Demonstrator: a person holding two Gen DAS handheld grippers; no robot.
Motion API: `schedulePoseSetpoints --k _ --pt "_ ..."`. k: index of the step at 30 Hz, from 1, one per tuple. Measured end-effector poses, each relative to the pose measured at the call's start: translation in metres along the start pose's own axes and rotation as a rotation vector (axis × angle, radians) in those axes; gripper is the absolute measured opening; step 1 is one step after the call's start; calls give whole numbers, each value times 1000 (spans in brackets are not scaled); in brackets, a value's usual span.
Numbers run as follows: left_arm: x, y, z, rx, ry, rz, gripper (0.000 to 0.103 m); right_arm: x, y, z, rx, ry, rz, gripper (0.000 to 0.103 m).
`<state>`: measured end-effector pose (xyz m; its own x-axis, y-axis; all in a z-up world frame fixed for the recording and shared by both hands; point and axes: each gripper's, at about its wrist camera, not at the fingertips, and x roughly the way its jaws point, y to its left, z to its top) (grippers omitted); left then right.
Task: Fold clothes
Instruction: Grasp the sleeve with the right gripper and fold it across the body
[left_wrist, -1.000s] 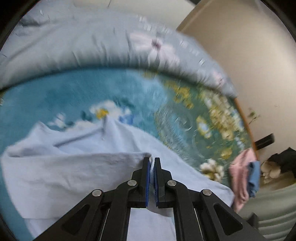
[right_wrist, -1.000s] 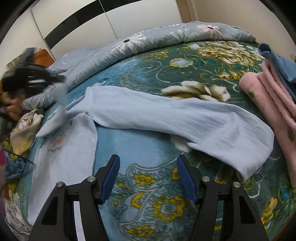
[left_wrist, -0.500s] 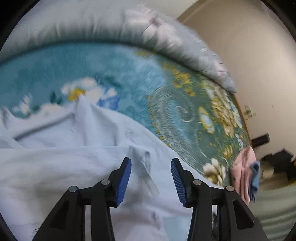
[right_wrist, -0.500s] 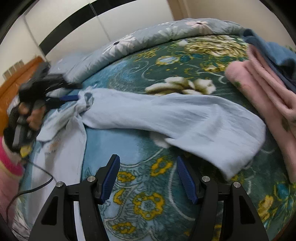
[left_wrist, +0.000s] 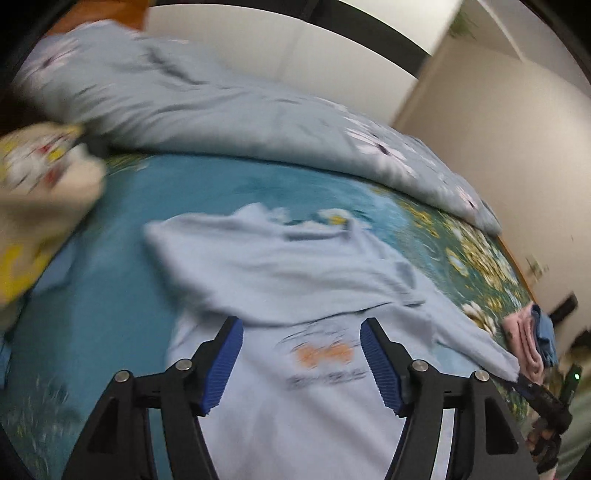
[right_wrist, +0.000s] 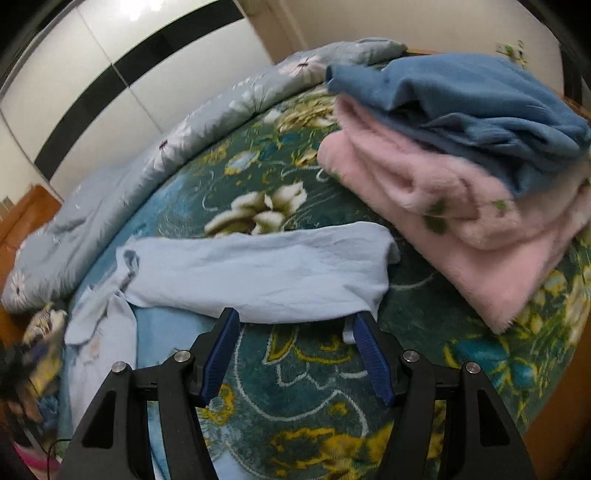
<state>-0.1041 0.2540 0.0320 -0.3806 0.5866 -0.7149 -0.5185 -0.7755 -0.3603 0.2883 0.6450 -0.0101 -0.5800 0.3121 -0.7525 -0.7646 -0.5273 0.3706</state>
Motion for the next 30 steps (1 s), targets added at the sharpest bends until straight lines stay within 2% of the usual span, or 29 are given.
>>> schedulePoseSetpoints --k 4,8,11,12,13,14,15,17,20,23,26,28,30 --pt "-14 42 -22 -116 -51 42 70 0 -11 -4 82 20 12 65" --pt "-5 57 -36 -193 -18 8 70 5 -24 -7 230 34 96 65" --pt "-1 59 -42 -201 -8 -5 70 4 -27 -7 318 -21 128 63" --pt "-1 59 -43 -203 -8 -10 70 3 -29 -7 350 -54 110 52" --pt "0 59 -43 -204 -7 -13 70 2 -32 -7 380 -74 93 35" --pt "1 60 -44 -206 -5 -15 70 2 -34 -8 412 -89 73 23" --pt "0 61 -44 -204 -8 -13 70 2 -36 -7 433 -99 47 6" --pt "0 62 -43 -200 -16 -6 70 1 -34 -3 435 -123 18 5" --pt "2 68 -40 -198 -22 8 70 -8 -13 14 369 -178 -20 3" --pt "5 76 -35 -196 -43 32 70 -22 28 45 237 -245 -29 3" --pt "11 85 -35 -222 -49 47 70 -32 87 76 48 -301 -19 3" --pt "13 90 -36 -237 -39 39 70 -30 142 92 -106 -328 -4 3" --pt "9 92 -38 -238 -46 43 70 -21 185 96 -204 -331 39 3"
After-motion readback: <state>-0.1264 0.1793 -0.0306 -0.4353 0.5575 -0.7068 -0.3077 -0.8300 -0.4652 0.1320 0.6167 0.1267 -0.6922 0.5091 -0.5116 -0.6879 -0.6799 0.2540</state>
